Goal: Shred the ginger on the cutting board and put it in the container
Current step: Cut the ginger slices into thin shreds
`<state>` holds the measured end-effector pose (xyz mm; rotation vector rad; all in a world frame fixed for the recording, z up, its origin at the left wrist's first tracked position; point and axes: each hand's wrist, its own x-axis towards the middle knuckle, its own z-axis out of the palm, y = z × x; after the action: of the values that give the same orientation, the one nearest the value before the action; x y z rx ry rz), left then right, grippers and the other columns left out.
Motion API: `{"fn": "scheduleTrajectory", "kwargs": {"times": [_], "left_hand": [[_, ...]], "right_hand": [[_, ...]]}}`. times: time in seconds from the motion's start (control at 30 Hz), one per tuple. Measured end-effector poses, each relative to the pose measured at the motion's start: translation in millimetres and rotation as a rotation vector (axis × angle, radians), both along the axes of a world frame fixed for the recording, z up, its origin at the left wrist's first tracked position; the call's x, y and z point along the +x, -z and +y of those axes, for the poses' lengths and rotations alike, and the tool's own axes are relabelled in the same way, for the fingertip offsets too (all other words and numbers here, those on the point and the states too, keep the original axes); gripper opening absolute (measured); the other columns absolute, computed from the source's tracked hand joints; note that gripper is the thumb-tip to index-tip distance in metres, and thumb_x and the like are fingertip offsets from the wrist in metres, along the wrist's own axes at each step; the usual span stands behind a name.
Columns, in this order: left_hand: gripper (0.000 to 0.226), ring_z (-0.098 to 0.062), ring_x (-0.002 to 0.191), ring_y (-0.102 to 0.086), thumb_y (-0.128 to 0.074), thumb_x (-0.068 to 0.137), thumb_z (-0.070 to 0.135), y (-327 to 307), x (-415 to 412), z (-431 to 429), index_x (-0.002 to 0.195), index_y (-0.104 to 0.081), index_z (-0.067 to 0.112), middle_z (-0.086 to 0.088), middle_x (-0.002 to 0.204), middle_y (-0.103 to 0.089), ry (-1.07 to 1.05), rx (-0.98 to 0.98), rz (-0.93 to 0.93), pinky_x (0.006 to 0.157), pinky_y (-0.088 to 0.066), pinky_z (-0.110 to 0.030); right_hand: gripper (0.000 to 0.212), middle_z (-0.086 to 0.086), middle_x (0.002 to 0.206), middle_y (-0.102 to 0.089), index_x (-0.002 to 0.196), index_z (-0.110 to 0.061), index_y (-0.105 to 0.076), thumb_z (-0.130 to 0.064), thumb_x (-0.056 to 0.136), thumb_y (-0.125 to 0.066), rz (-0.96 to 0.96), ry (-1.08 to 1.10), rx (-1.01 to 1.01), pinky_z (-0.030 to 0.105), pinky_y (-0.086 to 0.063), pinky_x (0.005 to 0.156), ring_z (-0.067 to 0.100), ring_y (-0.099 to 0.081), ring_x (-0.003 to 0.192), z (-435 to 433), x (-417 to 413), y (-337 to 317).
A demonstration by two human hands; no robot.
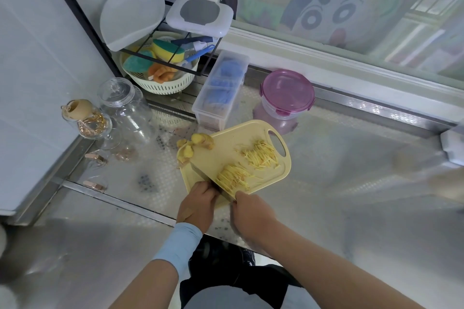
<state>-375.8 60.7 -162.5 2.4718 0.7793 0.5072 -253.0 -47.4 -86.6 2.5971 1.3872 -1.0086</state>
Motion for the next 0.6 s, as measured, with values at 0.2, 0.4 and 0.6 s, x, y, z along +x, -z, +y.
{"fn": "scheduleTrajectory", "kwargs": {"times": [0.2,0.4,0.6], "left_hand": [[0.018,-0.017,0.087,-0.047,-0.051,0.082,0.010,0.0,0.7,0.4,0.085,-0.069,0.013,-0.002,0.087,-0.062,0.009,0.066,0.048,0.050,-0.051,-0.036],[0.012,-0.016,0.087,-0.048,-0.060,0.080,0.011,-4.2,2.1,-2.2,0.080,-0.072,0.011,-0.003,0.084,-0.065,-0.037,0.072,0.004,0.051,-0.053,-0.031],[0.027,-0.016,0.088,-0.049,-0.047,0.085,0.023,-0.6,1.2,-3.4,0.080,-0.072,0.014,-0.001,0.086,-0.065,-0.060,0.048,-0.020,0.054,-0.052,-0.029]], "right_hand": [[0.015,0.005,0.091,-0.056,0.111,-0.012,-0.053,-0.020,0.103,-0.043,0.012,0.028,0.029,0.032,-0.040,0.066,0.026,-0.052,0.078,-0.2,1.3,0.8],[0.013,0.003,0.084,-0.050,0.107,-0.014,-0.049,-0.022,0.103,-0.039,0.027,0.036,0.074,0.033,-0.041,0.063,0.027,-0.052,0.074,-13.4,2.6,-2.0],[0.016,0.007,0.094,-0.058,0.115,-0.014,-0.051,-0.020,0.103,-0.042,0.014,0.044,0.024,0.032,-0.041,0.066,0.030,-0.061,0.086,-17.2,-0.7,-2.0]]}}
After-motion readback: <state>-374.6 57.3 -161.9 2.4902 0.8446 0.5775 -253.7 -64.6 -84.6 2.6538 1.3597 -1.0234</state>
